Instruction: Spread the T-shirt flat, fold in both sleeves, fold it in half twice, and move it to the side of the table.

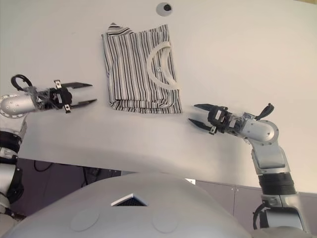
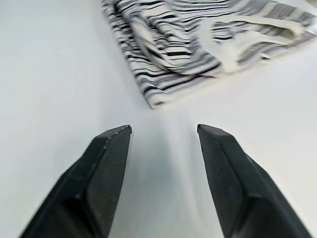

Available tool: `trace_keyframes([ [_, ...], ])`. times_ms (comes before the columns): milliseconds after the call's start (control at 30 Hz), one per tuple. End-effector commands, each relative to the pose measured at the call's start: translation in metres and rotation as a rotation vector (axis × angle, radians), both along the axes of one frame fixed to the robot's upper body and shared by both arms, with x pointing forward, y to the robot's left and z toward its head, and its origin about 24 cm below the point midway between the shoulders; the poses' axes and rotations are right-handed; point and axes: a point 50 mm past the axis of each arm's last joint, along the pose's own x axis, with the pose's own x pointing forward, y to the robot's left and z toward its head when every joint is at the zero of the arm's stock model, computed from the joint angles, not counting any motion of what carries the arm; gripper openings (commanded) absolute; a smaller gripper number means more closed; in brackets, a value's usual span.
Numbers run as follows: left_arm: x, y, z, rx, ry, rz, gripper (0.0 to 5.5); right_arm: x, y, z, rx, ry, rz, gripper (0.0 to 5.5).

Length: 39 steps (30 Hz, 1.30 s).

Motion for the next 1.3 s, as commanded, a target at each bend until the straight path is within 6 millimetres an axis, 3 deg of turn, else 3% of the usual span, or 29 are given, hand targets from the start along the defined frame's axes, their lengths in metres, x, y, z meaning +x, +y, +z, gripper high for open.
trace_keyframes([
  [33,0.001,-0.025,-0.001,-0.011,-0.054,-0.093,2.43,0.003,0.013,-0.009,-0.096,-0.119,0.097,2.57],
  [367,0.015,-0.035,-0.004,-0.03,-0.048,-0.141,2.43,0.02,0.039,-0.022,-0.172,-0.232,0.215,2.57],
  [600,0.012,-0.03,-0.034,0.017,0.011,-0.088,2.43,0.028,0.049,-0.027,-0.155,-0.205,0.235,2.57],
  [733,0.002,-0.034,-0.046,0.022,0.036,-0.112,1.81,0.029,0.05,-0.03,-0.164,-0.19,0.254,1.9],
  [867,-0.008,-0.053,-0.053,-0.02,0.008,-0.204,1.19,0.03,0.053,-0.032,-0.168,-0.18,0.265,1.17],
  [1067,-0.029,-0.112,-0.055,-0.145,-0.068,-0.36,0.44,0.034,0.055,-0.032,-0.171,-0.184,0.267,0.07],
  [1267,-0.046,-0.153,-0.04,-0.147,-0.063,-0.393,0.03,0.033,0.051,-0.03,-0.158,-0.167,0.258,0.0],
  [1300,-0.045,-0.145,-0.04,-0.132,-0.057,-0.38,0.03,0.033,0.049,-0.028,-0.153,-0.164,0.256,0.0],
])
